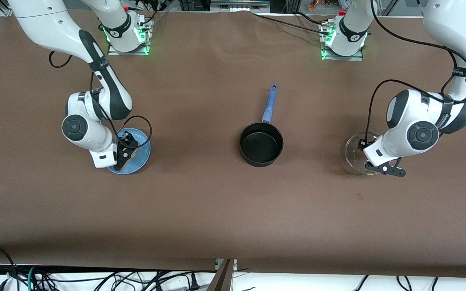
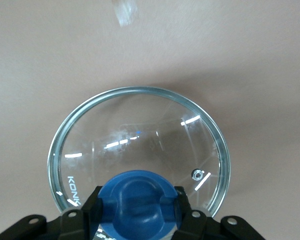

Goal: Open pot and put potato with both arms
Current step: 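Lift the lid aside with the left gripper while the right gripper carries the potato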

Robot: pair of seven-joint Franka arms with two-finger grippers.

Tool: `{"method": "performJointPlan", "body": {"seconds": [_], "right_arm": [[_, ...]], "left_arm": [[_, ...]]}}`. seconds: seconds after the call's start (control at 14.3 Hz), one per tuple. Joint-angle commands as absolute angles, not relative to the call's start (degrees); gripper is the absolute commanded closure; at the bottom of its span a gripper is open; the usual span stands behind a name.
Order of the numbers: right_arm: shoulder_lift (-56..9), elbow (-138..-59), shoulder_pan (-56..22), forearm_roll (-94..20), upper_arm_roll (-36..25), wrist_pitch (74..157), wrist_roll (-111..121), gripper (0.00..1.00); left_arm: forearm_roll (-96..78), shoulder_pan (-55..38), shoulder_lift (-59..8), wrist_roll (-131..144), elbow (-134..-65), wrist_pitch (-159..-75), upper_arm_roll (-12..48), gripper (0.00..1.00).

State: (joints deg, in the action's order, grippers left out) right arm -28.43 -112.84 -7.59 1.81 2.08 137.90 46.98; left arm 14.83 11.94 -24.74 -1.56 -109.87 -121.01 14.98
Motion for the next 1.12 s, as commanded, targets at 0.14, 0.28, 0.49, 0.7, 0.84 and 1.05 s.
{"method": "performJointPlan", "body": {"seconds": [0.14, 0.28, 0.49, 0.7, 0.84, 1.05], "right_arm": [[-27.33, -101.02, -8.08, 1.32, 8.16, 124.92, 31.78, 0.77], [-28.38, -96.44, -10.71, 1.49, 10.28, 121.39, 21.15, 0.77], [-31.54, -88.89, -17.73, 1.32, 10.37, 117.79, 5.59, 0.77], [-36.81, -79.66, -24.76, 1.32, 10.37, 116.37, -11.10, 0.78], [-40.41, -74.47, -28.29, 1.41, 10.37, 116.37, -20.61, 0.78], [-46.12, -65.77, -32.33, 1.32, 10.37, 117.41, -32.30, 0.80]], "left_arm": [[16.08, 15.37, -28.03, -2.81, -113.20, -129.71, 16.08, 0.63], [16.08, 15.91, -27.78, -2.90, -113.20, -129.38, 16.35, 0.29], [15.47, 15.47, -23.40, -2.81, -112.15, -122.64, 17.57, 0.00], [15.21, 15.82, -17.25, -2.90, -108.82, -112.54, 19.60, 0.00], [14.16, 16.00, -13.73, -2.99, -105.49, -105.07, 20.04, 0.00], [7.76, 16.17, -10.29, -3.16, -98.11, -94.43, 19.86, 0.00]]}}
